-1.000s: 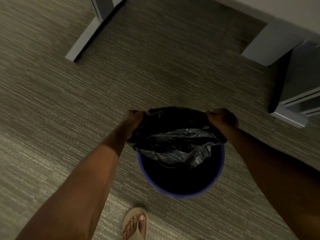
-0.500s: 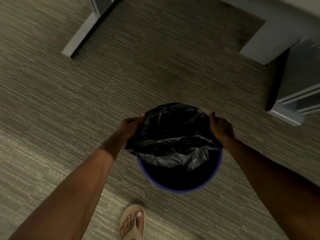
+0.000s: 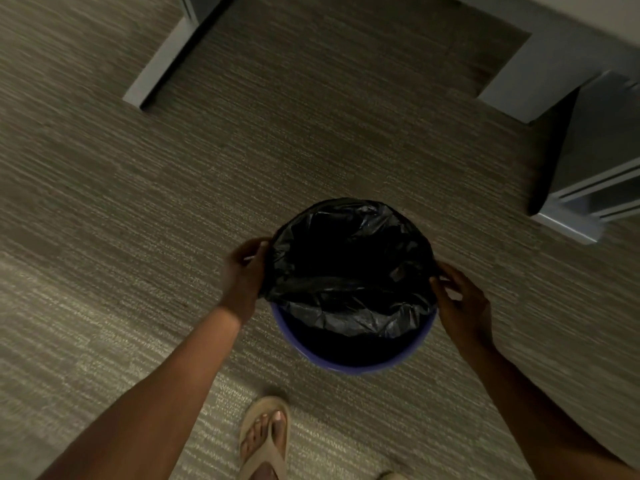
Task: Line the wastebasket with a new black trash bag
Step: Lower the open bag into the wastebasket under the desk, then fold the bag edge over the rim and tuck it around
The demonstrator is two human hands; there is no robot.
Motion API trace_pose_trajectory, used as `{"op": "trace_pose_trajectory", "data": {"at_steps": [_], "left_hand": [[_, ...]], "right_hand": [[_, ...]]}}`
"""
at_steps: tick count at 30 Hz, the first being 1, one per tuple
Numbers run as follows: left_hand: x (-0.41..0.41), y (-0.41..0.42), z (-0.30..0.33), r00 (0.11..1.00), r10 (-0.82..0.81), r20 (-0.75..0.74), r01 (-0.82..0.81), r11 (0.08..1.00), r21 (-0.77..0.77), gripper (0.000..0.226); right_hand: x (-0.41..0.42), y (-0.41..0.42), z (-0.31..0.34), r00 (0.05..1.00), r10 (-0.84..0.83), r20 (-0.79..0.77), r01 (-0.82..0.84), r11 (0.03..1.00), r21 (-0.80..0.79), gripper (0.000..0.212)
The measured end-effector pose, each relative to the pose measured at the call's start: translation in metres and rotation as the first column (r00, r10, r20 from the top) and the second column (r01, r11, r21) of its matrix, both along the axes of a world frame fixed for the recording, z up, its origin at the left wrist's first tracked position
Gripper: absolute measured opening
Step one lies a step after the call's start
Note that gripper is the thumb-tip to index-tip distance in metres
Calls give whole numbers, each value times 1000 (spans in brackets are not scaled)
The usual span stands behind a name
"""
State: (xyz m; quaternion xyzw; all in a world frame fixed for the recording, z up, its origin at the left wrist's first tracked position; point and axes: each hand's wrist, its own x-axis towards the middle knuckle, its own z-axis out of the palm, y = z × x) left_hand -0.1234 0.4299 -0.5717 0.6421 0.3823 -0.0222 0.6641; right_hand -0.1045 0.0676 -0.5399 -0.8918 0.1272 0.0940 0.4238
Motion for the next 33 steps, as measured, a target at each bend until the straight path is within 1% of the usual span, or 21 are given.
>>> {"op": "trace_pose_trajectory", "data": {"at_steps": [1,2,5,7,8,9,10,12,13,14,15,17,19,21,23,25,27,29,30,31,33], "left_hand": [[-4,2,-2,995,-102,9,100,991,92,25],[-7,4,-3,984,-178,12,175,975,139,30],[-19,4,-2,962,-266,65,266,964,10,41],[-23,2,3,959,-281,32,281,960,14,50],[-24,-2,4,961,-276,18,275,961,43,49],[-25,-4,4,960,-281,-2,280,953,119,46],[-26,-7,4,956,-291,-35,290,925,244,43],[-30,-12,10,964,-262,-48,251,831,497,46],[-33,-14,17,965,-261,4,211,790,576,48],[-36,-15,24,949,-308,72,189,736,650,48],[-40,-15,30,907,-401,128,190,662,725,45],[-54,-16,35,784,-601,156,217,501,838,36],[-71,-15,36,703,-707,77,278,373,885,27],[-88,-14,33,678,-734,-43,385,305,871,25],[-103,-11,30,667,-739,-98,475,321,819,26],[-112,-10,28,655,-750,-92,526,365,769,27],[-118,-12,26,643,-759,-106,555,365,747,28],[-121,-16,25,660,-740,-129,572,384,725,29],[-121,-18,26,672,-728,-136,576,398,715,30],[-122,-20,26,678,-721,-141,578,405,708,32],[-125,-25,28,669,-730,-142,582,396,710,37]], "right_hand": [[-2,-3,-1,1000,-19,-17,19,1000,0,35],[-3,-6,-3,998,-35,-44,35,999,11,33],[-7,-9,-6,993,-5,-118,18,995,103,32],[-11,-7,-8,992,8,-126,7,992,124,35],[-14,-6,-9,991,0,-135,17,992,126,37],[-18,-4,-11,989,-13,-147,31,992,126,39],[-22,-3,-12,987,-30,-159,49,992,118,41],[-29,-1,-11,985,-65,-160,82,992,101,48],[-33,0,-9,985,-82,-150,100,988,115,51],[-36,1,-6,985,-93,-143,113,983,141,54],[-39,2,-4,987,-88,-136,109,982,155,55],[-46,2,-2,994,-32,-107,44,993,107,57],[-53,2,-3,996,31,-84,-32,999,-5,60],[-63,1,-5,995,91,-45,-95,990,-107,62],[-74,0,-6,989,144,-11,-144,976,-162,61],[-79,-2,-7,987,157,39,-148,972,-181,62],[-79,-4,-7,984,113,137,-85,977,-197,64],[-80,-3,-2,948,138,286,-68,968,-240,59],[-81,-2,1,923,199,329,-111,957,-267,55],[-82,-1,4,903,274,330,-182,941,-284,50],[-86,-1,8,893,379,242,-312,910,-273,36]]}}
